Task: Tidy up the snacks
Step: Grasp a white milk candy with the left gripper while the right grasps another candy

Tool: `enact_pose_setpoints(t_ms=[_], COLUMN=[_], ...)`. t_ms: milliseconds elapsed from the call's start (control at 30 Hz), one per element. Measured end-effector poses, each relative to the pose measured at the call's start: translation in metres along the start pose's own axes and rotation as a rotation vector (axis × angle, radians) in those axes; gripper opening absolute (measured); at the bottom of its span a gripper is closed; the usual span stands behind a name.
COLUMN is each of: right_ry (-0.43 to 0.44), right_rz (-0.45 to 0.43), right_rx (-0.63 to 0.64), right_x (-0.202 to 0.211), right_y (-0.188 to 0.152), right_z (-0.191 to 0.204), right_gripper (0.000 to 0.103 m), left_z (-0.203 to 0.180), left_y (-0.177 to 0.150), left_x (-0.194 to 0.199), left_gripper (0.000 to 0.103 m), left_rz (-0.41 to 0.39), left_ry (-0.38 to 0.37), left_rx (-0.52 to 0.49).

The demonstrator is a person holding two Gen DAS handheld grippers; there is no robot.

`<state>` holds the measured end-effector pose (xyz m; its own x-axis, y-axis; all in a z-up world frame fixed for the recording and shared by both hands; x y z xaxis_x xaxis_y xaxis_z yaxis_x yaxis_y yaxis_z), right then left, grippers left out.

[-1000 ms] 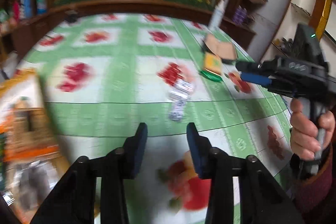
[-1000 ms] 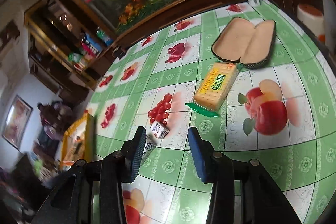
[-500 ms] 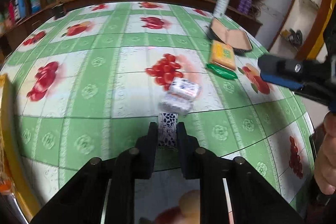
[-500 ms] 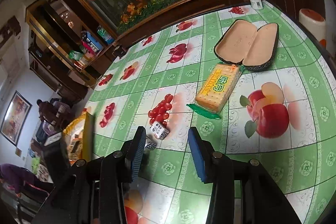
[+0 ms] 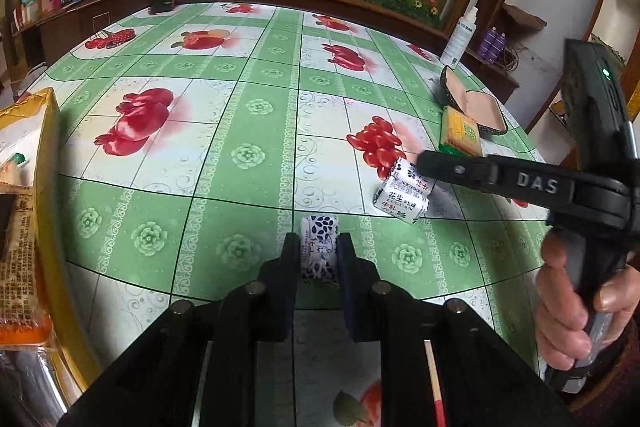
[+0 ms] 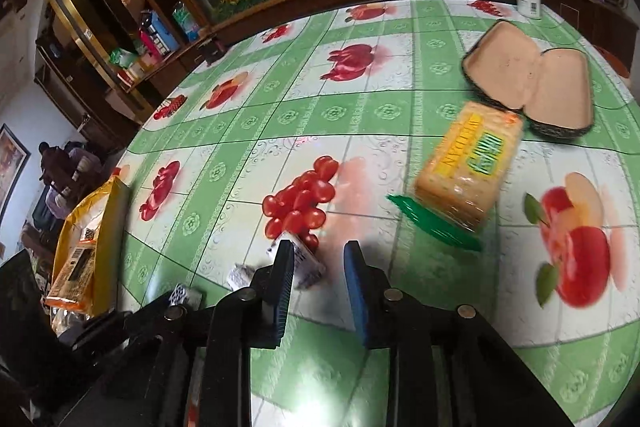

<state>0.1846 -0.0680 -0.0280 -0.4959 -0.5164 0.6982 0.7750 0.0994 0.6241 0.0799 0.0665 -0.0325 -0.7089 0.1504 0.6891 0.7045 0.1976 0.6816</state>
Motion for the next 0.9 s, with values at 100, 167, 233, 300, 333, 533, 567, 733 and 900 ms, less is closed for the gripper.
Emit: enact_pose_setpoints(t_ms=[100, 167, 233, 300, 333, 533, 567, 733, 900], right_ry=[0.019, -0.012, -0.052, -0.096, -0.136, -0.192, -0.178, -0.072, -0.018], right_rz=[0.009, 0.014, 0.02, 0.022, 0.015, -0.033, -0.05, -0.09, -0.087], right_rx=[0.039, 0.079, 0.136, 0.203, 0.239, 0.205, 0.181, 0.11, 0.133], right_x=[-0.006, -0.01, -0.011, -0.01, -0.009, 0.011, 0.018, 0.043, 0.043], right_y=[0.001, -0.002, -0.008, -0.013, -0.017, -0.016, -0.013, -0.01, -0.013], right_z=[0.012, 0.018, 0.024, 0.029, 0.031, 0.022, 0.021, 0.03, 0.049], right_gripper=[0.028, 0.028, 0.027, 0.027, 0.023, 0.02, 0.02, 0.021, 0.021], left_z=[0.0, 0.0, -0.001, -0.001, -0.001, -0.002, -0.003, -0.008, -0.008], left_y=[0.0, 0.0, -0.001, -0.001, -0.001, 0.0, 0.0, 0.003, 0.005], left_x=[0.0, 0.0, 0.0, 0.0, 0.0, 0.002, 0.003, 0.008, 0.01], left_gripper=[0.018, 0.018, 0.018, 0.018, 0.018, 0.018, 0.018, 0.018, 0.018], left_rz=[0.0, 0.0, 0.001, 0.001, 0.001, -0.01, -0.014, -0.046, -0.057], left_ry=[0.0, 0.002, 0.002, 0.002, 0.002, 0.004, 0.004, 0.012, 0.021], left_rx=[-0.002, -0.003, -0.008, -0.008, -0.009, -0.014, -0.018, -0.044, -0.05])
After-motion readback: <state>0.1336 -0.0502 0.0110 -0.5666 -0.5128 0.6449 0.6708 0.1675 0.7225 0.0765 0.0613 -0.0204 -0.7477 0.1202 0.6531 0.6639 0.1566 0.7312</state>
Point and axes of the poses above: each gripper's, at about its wrist camera, not at the fingertips, and x roughly against the way its jaws point, z to its left, y to its top, the point moved 5 cm from there along -x, roughly the way its jaws point, and after that the axes turned 4 degrees about -z, right-handed, at the moved point
